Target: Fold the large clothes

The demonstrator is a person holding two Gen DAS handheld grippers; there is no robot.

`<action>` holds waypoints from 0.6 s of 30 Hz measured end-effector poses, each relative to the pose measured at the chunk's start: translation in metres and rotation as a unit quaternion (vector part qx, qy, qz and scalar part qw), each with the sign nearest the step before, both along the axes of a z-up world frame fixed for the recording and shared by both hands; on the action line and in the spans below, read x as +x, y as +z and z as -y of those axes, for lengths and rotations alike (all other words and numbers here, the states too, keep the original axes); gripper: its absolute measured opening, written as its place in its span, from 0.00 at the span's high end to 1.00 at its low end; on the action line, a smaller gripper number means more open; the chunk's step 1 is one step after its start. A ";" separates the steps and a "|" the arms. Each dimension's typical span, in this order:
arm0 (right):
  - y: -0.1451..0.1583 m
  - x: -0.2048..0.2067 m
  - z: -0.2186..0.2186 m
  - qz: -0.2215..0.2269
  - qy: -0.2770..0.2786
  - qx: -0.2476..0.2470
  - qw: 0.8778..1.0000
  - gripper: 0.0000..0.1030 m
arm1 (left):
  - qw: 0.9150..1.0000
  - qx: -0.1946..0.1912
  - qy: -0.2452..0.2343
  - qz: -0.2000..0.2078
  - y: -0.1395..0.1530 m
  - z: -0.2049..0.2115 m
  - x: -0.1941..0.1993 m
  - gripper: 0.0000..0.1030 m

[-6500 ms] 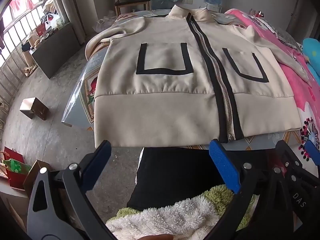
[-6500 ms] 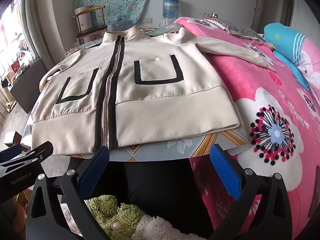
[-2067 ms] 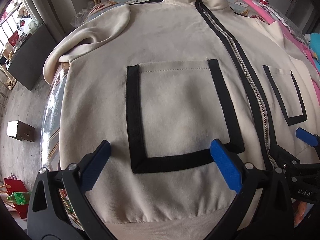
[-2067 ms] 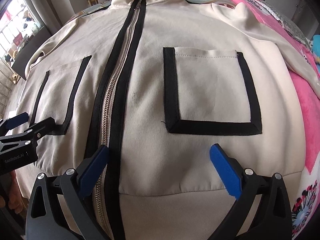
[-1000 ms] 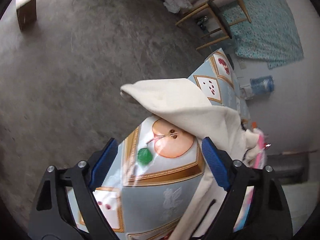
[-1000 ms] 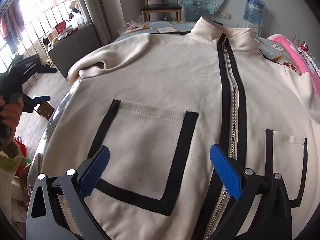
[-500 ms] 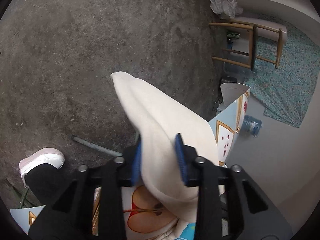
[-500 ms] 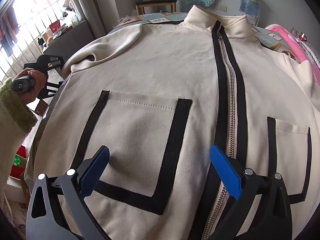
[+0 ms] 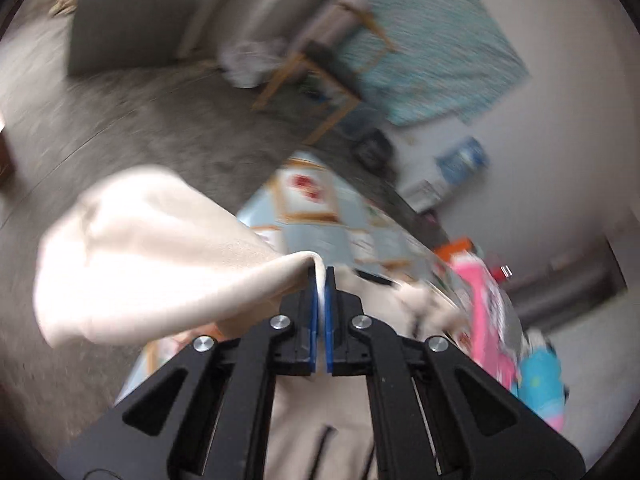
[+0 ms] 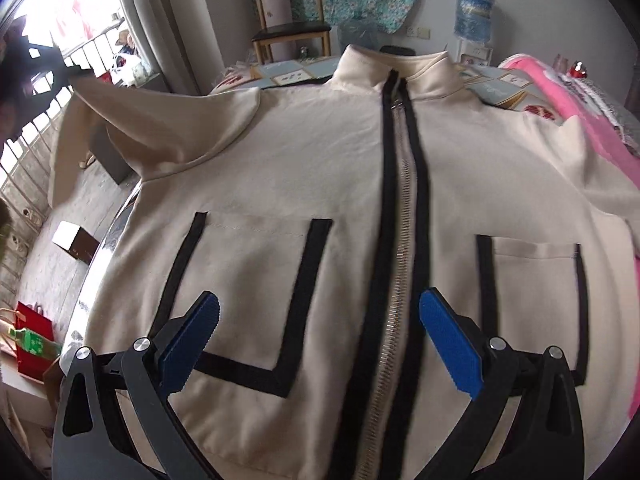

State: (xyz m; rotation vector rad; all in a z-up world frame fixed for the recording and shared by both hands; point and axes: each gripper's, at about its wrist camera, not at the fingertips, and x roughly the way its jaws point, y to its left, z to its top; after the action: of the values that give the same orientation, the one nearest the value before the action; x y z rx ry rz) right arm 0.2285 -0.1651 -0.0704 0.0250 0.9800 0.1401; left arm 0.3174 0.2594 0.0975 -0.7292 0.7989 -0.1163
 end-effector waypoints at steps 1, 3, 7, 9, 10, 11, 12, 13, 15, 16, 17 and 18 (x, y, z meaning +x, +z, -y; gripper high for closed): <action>0.004 -0.004 0.006 0.007 -0.008 -0.004 1.000 0.05 | 0.999 0.006 -0.031 0.011 0.013 0.022 -0.004 0.98; 0.010 -0.012 0.017 0.018 -0.023 -0.011 1.000 0.05 | 0.995 0.015 -0.093 0.033 0.031 0.069 -0.015 0.98; 0.021 -0.026 0.044 0.037 -0.056 -0.020 0.998 0.05 | 0.977 0.051 -0.196 0.060 0.032 0.161 -0.046 0.74; 0.023 -0.031 0.058 0.037 -0.074 -0.024 0.996 0.05 | 0.970 0.062 -0.223 0.069 0.018 0.190 -0.063 0.44; 0.023 -0.034 0.064 0.035 -0.082 -0.025 0.996 0.05 | 0.967 0.070 -0.234 0.074 0.008 0.202 -0.073 0.38; 0.022 -0.036 0.072 0.032 -0.091 -0.024 0.995 0.05 | 0.964 0.077 -0.243 0.074 -0.003 0.210 -0.084 0.38; 0.021 -0.036 0.077 0.030 -0.095 -0.024 0.995 0.05 | 0.961 0.087 -0.252 0.069 -0.013 0.215 -0.093 0.35; 0.020 -0.037 0.082 0.029 -0.100 -0.024 0.994 0.05 | 0.960 0.102 -0.254 0.064 -0.024 0.218 -0.103 0.35; 0.019 -0.036 0.091 0.029 -0.108 -0.024 0.993 0.05 | 0.959 0.132 -0.244 0.055 -0.035 0.221 -0.116 0.35; 0.020 -0.034 0.096 0.030 -0.110 -0.021 0.993 0.05 | 0.959 0.148 -0.237 0.046 -0.044 0.218 -0.121 0.35; 0.021 -0.032 0.100 0.032 -0.110 -0.014 0.993 0.05 | 0.961 0.157 -0.227 0.035 -0.053 0.213 -0.123 0.35; 0.023 -0.030 0.099 0.033 -0.109 -0.009 0.993 0.05 | 0.962 0.164 -0.215 0.024 -0.059 0.211 -0.128 0.35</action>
State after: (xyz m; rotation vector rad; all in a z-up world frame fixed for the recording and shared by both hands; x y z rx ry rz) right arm 0.1981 -0.2644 -0.0473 0.1107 0.9056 -0.0684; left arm 0.1899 0.0485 0.0389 -0.2301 0.8943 -0.3814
